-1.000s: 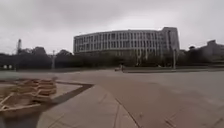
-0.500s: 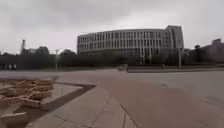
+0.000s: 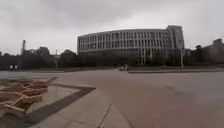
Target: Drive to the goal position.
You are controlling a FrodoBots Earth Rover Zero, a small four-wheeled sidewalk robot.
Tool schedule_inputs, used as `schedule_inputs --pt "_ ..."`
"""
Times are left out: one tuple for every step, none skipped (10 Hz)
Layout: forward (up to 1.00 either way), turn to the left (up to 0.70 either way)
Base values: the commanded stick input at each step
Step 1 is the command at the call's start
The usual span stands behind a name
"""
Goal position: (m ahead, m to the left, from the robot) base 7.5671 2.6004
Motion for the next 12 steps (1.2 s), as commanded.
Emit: schedule_inputs --pt "0.70 0.00" --pt "0.70 0.00" --pt "0.70 0.00" --pt "0.70 0.02" --pt "0.70 0.05" --pt "0.70 0.26" --pt "0.70 0.02" --pt "0.70 0.00" --pt "0.70 0.07" --pt "0.70 0.25" --pt "0.70 0.09" --pt "0.70 0.00"
